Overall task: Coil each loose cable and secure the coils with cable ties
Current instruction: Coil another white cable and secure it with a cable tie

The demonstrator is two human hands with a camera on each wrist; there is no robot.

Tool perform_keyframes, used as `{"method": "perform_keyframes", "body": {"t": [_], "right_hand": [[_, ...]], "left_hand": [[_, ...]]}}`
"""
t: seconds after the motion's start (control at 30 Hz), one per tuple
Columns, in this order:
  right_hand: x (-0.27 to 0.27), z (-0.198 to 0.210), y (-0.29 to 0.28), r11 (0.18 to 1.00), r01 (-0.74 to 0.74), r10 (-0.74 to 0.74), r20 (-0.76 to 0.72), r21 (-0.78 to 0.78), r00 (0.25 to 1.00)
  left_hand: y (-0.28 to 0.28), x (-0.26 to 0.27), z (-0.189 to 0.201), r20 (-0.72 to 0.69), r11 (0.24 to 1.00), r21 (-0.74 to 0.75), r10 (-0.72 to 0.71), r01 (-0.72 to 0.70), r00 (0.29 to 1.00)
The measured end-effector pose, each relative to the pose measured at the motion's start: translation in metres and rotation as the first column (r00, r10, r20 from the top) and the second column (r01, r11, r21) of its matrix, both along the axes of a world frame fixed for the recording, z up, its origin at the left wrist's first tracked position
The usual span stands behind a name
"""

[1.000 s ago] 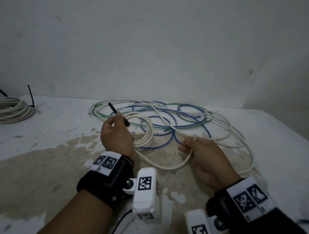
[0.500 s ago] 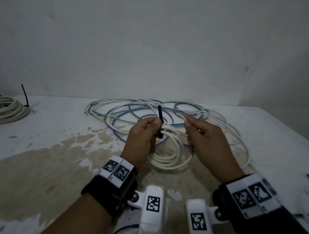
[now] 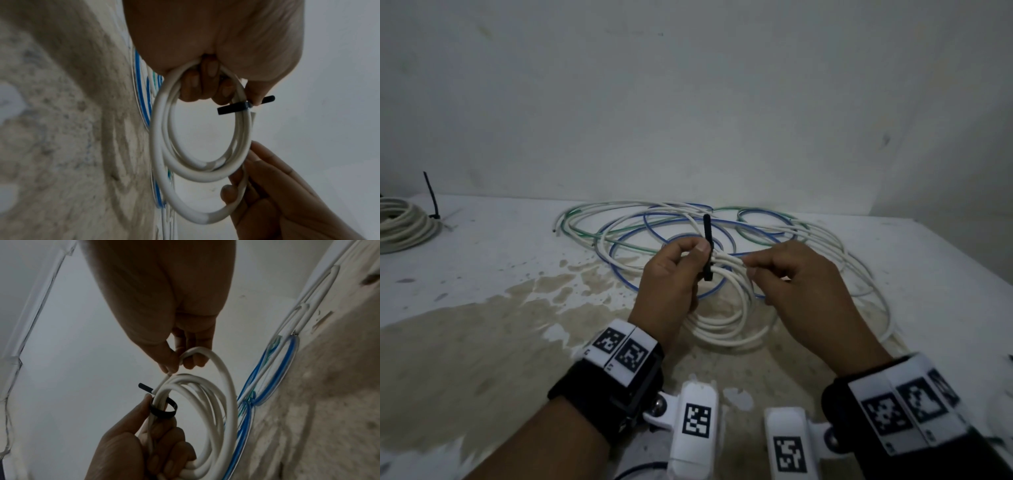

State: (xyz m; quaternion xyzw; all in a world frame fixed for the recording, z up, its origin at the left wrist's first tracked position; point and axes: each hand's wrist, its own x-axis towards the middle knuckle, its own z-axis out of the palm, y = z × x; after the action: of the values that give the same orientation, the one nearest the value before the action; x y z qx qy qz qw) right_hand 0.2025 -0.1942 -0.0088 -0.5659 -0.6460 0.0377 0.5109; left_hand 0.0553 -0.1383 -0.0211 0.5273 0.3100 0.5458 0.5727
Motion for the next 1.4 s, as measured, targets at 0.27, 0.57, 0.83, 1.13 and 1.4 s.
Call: {"method": "perform_keyframes", "body": {"t": [0.27, 0.57, 0.83, 1.13, 1.4], "right_hand": [[-0.001, 0.001, 0.001, 1.000, 0.020, -0.020, 0.015, 0.005, 1.000], [-0.003, 0.003, 0.000, 0.998, 0.019, -0.024, -0.073, -0.066, 0.997], [-0.004, 0.005, -0.002, 0.999, 0.009, -0.013, -0.133, -0.034, 0.991], [-0.011, 0.004, 0.000, 0.996, -0.086, 0.083, -0.222, -0.006, 0.971], [-0.006, 0.003, 0.001, 0.999, 0.004, -0.009, -0.128, -0.035, 0.992]], "left_hand": [[0.001, 0.001, -0.001, 0.015, 0.997, 0.009, 0.073, -0.073, 0.997], [-0.003, 0.003, 0.000, -0.030, 0.998, 0.031, 0.053, -0.052, 0.998], [-0.009, 0.004, 0.003, -0.060, 0.998, 0.045, -0.041, 0.044, 0.997], [-0.006, 0.006, 0.003, 0.040, 0.999, -0.021, 0.030, -0.029, 0.999], [-0.003, 0.003, 0.004, 0.111, 0.998, -0.045, 0.048, -0.043, 0.993]]}}
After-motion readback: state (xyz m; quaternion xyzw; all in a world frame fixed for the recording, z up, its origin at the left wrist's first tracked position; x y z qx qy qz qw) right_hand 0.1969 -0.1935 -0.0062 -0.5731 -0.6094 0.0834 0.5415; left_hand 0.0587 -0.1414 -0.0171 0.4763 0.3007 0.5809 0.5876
